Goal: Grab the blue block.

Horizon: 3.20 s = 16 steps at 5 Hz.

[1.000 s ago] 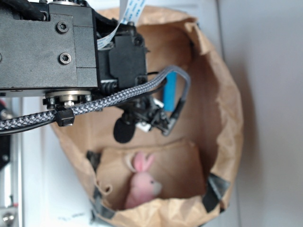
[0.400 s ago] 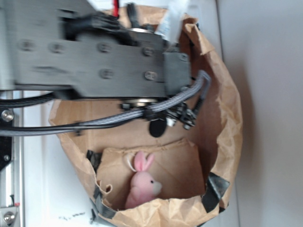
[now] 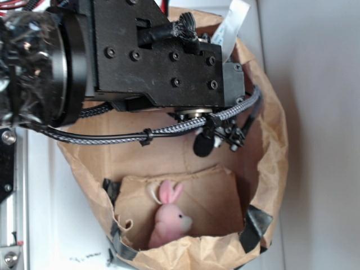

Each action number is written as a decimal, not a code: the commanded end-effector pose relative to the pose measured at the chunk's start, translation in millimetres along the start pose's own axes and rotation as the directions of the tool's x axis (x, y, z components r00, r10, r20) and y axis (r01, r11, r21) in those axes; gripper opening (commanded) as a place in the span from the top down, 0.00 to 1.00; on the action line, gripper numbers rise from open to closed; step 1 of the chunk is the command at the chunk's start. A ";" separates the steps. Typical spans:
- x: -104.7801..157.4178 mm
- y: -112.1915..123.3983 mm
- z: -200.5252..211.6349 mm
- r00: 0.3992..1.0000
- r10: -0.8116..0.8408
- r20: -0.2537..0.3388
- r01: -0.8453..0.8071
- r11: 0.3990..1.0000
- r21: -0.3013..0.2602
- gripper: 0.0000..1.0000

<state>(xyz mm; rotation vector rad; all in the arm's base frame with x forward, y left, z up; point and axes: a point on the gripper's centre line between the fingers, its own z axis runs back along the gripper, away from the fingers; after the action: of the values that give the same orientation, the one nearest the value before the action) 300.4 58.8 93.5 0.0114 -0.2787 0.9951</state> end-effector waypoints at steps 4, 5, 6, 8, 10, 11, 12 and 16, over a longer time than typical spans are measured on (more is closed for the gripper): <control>43.3 3.8 -11.3 0.973 0.231 -0.030 -0.231 0.973 0.010 0.00; 41.1 2.1 -13.2 0.970 0.242 -0.030 -0.242 0.970 0.011 0.00; 38.3 -2.1 -23.5 0.971 0.237 -0.028 -0.236 0.971 0.033 0.00; -12.8 -0.5 -34.7 0.968 0.247 -0.050 -0.246 0.969 0.020 0.00; -5.2 3.6 -24.5 0.985 0.171 -0.022 -0.171 0.985 -0.020 1.00; 1.5 8.6 -11.2 0.996 0.087 -0.008 -0.087 0.995 -0.056 1.00; 8.1 15.1 7.2 0.998 0.067 -0.002 -0.067 0.996 -0.060 1.00; 68.8 29.7 24.6 0.999 0.034 -0.001 -0.034 0.995 -0.091 0.00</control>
<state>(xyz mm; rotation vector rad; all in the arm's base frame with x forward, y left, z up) 305.6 112.4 108.9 -0.0662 -0.2513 1.0040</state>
